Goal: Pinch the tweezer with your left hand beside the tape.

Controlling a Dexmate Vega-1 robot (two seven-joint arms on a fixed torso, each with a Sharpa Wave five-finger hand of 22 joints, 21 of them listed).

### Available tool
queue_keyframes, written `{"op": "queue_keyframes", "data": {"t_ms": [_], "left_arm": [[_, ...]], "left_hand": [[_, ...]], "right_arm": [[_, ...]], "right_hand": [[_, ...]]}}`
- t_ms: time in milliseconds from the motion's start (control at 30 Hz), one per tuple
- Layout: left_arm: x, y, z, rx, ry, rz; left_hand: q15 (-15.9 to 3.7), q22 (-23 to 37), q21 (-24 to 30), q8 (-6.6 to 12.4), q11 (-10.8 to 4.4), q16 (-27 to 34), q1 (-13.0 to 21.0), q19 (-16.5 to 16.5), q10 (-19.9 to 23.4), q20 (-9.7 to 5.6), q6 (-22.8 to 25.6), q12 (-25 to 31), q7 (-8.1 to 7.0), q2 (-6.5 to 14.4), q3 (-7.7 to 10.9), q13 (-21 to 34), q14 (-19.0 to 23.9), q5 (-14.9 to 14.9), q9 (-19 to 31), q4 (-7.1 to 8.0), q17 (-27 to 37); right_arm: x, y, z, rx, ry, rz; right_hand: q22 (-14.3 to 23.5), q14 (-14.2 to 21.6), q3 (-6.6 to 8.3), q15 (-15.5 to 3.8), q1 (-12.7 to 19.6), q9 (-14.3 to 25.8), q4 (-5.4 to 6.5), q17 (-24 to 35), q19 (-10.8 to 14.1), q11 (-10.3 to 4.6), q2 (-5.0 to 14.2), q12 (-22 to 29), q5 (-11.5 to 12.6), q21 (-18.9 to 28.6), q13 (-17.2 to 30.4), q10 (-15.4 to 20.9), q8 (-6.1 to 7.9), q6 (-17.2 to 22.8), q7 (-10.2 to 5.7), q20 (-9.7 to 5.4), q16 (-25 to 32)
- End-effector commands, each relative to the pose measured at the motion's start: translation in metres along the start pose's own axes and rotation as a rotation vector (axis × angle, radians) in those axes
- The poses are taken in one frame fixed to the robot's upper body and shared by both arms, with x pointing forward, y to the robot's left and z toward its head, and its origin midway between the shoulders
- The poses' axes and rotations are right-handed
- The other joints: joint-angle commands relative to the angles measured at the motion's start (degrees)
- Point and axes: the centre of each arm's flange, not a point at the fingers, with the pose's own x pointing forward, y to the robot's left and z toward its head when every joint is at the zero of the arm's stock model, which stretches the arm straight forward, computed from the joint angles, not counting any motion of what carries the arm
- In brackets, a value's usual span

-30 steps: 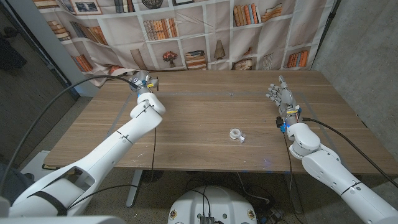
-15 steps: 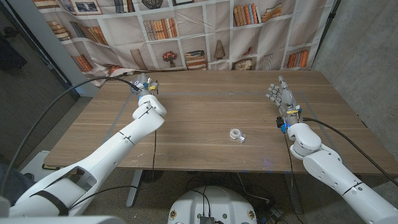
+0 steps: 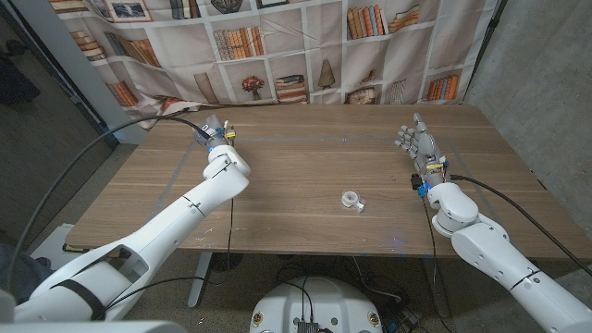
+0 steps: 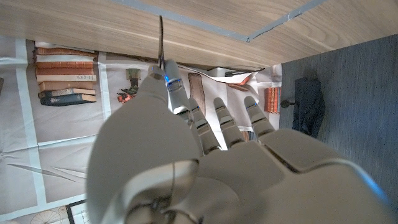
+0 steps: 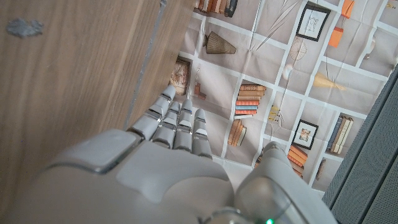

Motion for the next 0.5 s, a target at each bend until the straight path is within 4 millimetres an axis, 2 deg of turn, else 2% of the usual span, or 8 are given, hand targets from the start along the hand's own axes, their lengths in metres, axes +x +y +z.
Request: {"op": "queue_keyframes", "data": {"t_ms": [33,500], "left_arm": [[0.0022,-0.0085,-0.0012,0.065,0.02,0.002],[0.005,-0.0134,0.0009,0.096,0.016,-0.002]], "left_hand": [[-3.49,0.1,-0.2,-0.38,0.4,-0.1,0.0,0.4,-0.2,0.13,0.0,-0.3,-0.03,-0.1,0.3,0.1,-0.2,-0.1,0.1,0.06,0.1],[-3.36,0.1,-0.3,-0.62,0.29,-0.2,-0.5,0.8,-0.6,0.12,-0.5,-0.5,-0.2,-0.4,0.39,0.1,-0.2,-0.1,0.1,0.24,0.1]], "right_arm": [[0.0025,0.0011,-0.0018,-0.002,0.011,0.004],[0.005,0.002,-0.0012,-0.005,0.012,0.002]], "right_hand": [[0.2,0.5,0.16,0.21,0.1,0.1,-0.27,0.3,0.4,-0.09,0.61,0.1,-0.1,-0.1,0.1,0.5,-0.03,0.3,-0.02,0.08,-0.1],[0.2,0.5,0.14,0.16,0.1,0.1,-0.33,0.3,0.5,-0.03,0.65,0.0,-0.1,-0.3,0.1,0.5,-0.03,0.3,-0.06,0.07,-0.1]]}}
